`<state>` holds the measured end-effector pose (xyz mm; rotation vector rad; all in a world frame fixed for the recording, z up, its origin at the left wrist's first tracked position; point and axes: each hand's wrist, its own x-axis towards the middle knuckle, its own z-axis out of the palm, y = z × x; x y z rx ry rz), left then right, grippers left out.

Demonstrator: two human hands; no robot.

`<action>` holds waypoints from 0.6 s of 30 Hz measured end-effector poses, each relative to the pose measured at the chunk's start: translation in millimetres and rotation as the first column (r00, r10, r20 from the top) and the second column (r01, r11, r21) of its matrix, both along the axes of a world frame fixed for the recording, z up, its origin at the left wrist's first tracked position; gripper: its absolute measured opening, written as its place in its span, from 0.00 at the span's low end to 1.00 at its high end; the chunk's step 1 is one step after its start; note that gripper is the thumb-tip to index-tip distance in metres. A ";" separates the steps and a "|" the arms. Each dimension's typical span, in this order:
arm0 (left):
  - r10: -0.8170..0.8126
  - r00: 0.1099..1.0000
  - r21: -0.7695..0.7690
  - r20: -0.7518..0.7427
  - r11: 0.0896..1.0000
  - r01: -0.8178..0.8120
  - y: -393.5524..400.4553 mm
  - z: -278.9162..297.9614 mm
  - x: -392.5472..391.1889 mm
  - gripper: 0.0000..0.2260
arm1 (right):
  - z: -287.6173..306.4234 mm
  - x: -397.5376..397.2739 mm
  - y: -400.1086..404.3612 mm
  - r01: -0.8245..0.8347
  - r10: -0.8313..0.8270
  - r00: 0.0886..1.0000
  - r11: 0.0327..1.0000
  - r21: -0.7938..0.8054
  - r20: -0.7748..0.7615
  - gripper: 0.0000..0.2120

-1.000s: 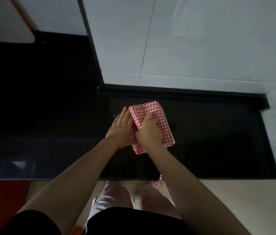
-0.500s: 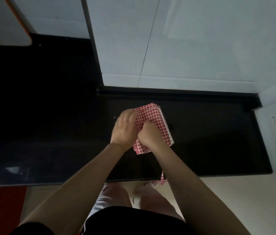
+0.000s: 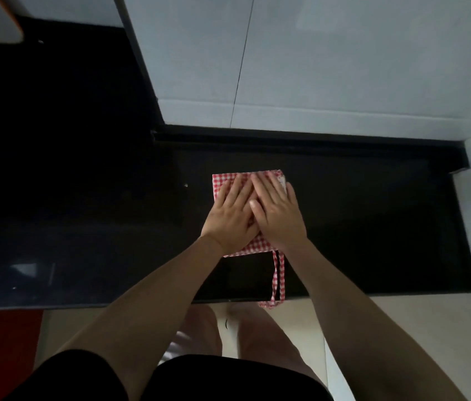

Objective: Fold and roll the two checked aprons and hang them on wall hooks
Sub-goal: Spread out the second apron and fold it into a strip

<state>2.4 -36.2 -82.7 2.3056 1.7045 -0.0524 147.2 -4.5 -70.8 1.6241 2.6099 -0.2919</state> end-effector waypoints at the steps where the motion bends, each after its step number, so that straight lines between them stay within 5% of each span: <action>1: -0.003 1.000 0.002 0.023 1.000 0.003 -0.1 -0.7 -1.9 0.33 | -4.0 3.8 -1.2 0.012 -0.012 1.000 1.000 0.007 0.012 0.28; 10: 0.085 0.996 -0.046 0.000 0.995 -0.085 -0.1 -3.5 -0.8 0.42 | -12.8 11.2 6.8 0.010 -0.010 1.000 1.000 0.002 -0.015 0.26; 15: 0.134 0.990 -0.049 -0.032 0.990 -0.136 -0.1 -6.2 5.3 0.45 | -4.8 18.5 6.1 0.127 -0.114 0.980 0.989 0.076 -0.163 0.26; 18: 0.147 0.989 -0.056 -0.034 0.987 -0.149 0.1 -4.7 11.0 0.46 | -13.4 27.4 1.1 0.116 -0.121 0.987 0.992 -0.053 -0.106 0.28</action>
